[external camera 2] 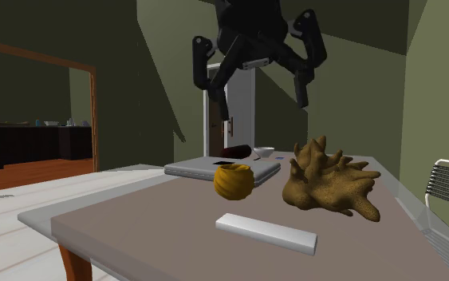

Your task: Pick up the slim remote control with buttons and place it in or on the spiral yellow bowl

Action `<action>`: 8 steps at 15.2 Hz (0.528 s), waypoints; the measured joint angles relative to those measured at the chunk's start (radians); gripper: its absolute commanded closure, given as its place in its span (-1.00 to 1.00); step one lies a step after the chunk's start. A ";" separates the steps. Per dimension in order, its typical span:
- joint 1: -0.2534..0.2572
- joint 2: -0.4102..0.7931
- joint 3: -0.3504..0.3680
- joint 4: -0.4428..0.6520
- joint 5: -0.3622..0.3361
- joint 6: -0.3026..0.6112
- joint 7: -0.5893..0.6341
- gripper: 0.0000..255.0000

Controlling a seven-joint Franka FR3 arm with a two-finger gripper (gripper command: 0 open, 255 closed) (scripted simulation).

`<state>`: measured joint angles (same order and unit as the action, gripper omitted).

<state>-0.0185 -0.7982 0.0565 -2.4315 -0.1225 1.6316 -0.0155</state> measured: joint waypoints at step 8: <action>0.061 0.138 -0.130 -0.061 -0.050 0.219 -0.287 -1.00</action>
<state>0.0430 -0.6602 -0.0735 -2.4922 -0.1723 1.8508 -0.3025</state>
